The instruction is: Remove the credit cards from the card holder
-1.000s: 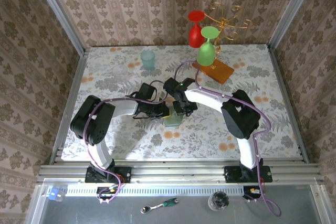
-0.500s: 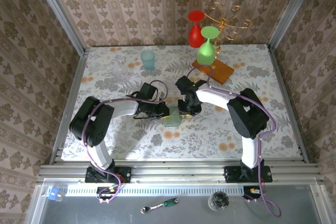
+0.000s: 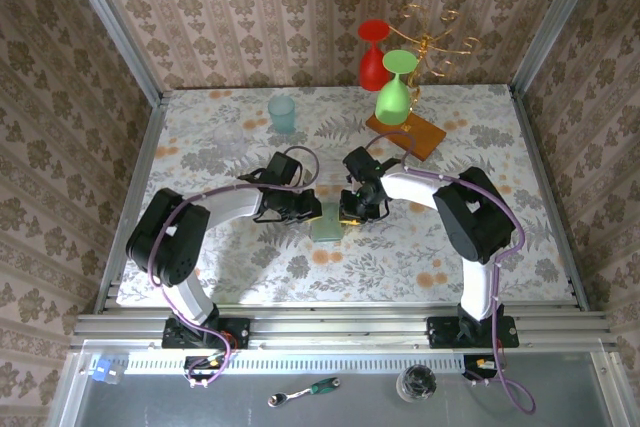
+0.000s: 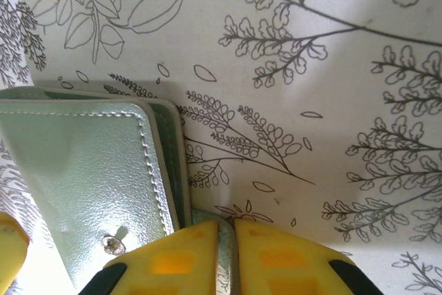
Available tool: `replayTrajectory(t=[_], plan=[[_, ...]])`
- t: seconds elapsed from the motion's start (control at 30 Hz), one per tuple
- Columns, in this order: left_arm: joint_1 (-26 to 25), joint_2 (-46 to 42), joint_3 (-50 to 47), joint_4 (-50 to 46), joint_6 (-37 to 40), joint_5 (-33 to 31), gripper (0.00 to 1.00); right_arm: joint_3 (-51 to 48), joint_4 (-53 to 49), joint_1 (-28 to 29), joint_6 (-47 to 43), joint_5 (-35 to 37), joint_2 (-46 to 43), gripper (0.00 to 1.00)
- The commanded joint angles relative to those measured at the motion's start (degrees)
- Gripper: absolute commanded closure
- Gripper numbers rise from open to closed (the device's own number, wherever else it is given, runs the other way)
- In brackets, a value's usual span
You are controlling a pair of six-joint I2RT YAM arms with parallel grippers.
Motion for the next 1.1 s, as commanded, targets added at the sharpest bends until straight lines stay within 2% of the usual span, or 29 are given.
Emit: replayTrajectory(t=[0.0,0.2,0.4,1.07], plan=[[-0.6,-0.5,1.0,-4.1,1.3,-2.4,0.87,-1.1,2.4,-0.3,1.2,-3.2,-1.8,0.84],[-1.0,0.4,1.4,-7.7,3.0,-5.9,0.88,-1.9,2.9,-0.6,1.5,-3.9,-2.7,0.84],[-1.1,0.9,1.7,-10.7,4.6,-8.7,0.89,-2.5,3.5,-0.7,1.9,-4.5,-3.0,0.9],[-1.1,3.1,-0.5,-9.2,4.3,-8.3,0.9,-3.5,5.0,-0.5,3.4,-8.5,-1.2,0.86]])
